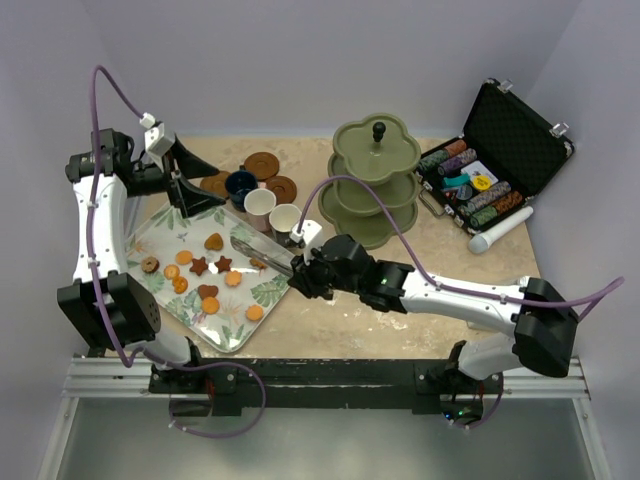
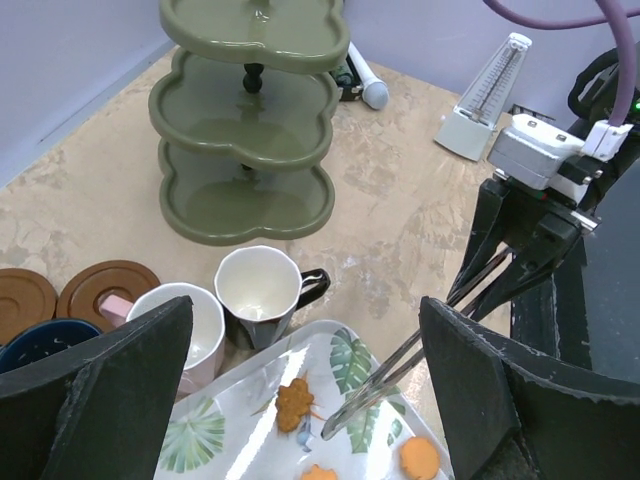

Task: Serve the afternoon tea
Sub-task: Pick up the desert from the tray.

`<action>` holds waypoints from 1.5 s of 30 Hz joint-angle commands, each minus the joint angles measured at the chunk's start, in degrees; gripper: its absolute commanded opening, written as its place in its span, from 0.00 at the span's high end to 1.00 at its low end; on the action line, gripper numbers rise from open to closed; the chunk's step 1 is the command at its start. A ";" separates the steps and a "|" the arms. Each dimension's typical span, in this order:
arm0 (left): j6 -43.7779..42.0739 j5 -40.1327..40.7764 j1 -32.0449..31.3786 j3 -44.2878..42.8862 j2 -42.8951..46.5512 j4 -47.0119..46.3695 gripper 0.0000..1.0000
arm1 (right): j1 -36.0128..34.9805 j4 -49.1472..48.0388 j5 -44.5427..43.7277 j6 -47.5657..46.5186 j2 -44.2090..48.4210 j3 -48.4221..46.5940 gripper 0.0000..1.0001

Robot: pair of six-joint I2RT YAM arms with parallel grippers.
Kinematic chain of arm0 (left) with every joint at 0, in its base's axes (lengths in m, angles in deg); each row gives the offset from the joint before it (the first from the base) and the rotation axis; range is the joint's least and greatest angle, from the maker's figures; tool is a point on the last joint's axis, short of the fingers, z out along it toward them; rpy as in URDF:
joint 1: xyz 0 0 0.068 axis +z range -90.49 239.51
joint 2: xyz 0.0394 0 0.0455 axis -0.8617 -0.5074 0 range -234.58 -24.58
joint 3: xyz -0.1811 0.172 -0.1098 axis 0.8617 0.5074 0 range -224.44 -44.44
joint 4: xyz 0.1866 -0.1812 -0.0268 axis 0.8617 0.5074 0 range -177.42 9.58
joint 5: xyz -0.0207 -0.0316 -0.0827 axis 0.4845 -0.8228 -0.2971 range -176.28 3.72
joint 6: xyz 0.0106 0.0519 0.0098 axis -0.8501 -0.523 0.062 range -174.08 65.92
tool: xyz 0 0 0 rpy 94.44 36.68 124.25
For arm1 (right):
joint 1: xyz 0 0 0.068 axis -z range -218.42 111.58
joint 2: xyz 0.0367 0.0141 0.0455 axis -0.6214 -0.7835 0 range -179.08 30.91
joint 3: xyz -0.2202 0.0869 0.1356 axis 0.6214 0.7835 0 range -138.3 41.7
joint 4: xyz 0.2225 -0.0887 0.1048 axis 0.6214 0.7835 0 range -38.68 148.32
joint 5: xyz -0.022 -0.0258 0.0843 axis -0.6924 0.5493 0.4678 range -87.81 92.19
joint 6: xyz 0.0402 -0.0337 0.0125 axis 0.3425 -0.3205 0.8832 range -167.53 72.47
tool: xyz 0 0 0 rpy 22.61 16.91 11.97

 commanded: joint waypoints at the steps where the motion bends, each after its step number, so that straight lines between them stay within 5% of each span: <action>1: 2.91 -13.35 -0.86 -2.65 4.40 0.28 0.00 | -0.10 -5.77 -1.74 1.31 1.68 -1.15 0.69; 8: 1.94 -13.44 -2.45 -10.72 11.72 0.28 0.00 | -0.10 -7.09 -1.29 0.34 3.53 0.34 0.68; 14: 13.13 -13.44 -2.36 -41.26 -1.27 -4.17 0.00 | -0.10 -7.62 -0.94 0.78 4.14 1.14 0.68; 17: 38.42 -8.73 -4.46 -44.43 -1.48 -34.78 0.00 | -0.10 -6.74 -1.20 0.78 5.19 1.13 0.68; 19: 63.67 12.93 -7.02 -24.66 7.44 -76.90 0.00 | -0.10 -6.65 -1.38 1.04 6.07 1.31 0.68; 21: 82.62 20.54 -2.47 -5.80 16.25 -112.68 0.00 | -0.10 -7.09 -1.11 1.13 6.25 1.49 0.68; 22: 86.98 20.83 -1.75 -6.78 16.20 -114.40 0.00 | -0.10 -7.00 -1.29 1.22 6.08 1.40 0.68; 25: 89.46 24.95 -1.48 -17.42 9.61 -99.83 0.00 | -0.18 -6.39 -2.08 2.62 6.42 1.75 0.69; 34: 79.56 62.81 -1.57 16.38 23.21 -82.44 0.03 | -1.23 -3.49 -7.25 3.59 8.71 5.88 0.68; 39: 72.36 70.66 -1.57 32.65 27.18 -78.57 0.03 | -3.26 -1.12 -12.09 3.86 5.91 5.88 0.67; 45: 68.22 75.84 -4.02 36.45 28.14 -73.11 0.03 | -5.81 0.47 -17.19 6.23 -0.60 4.30 0.63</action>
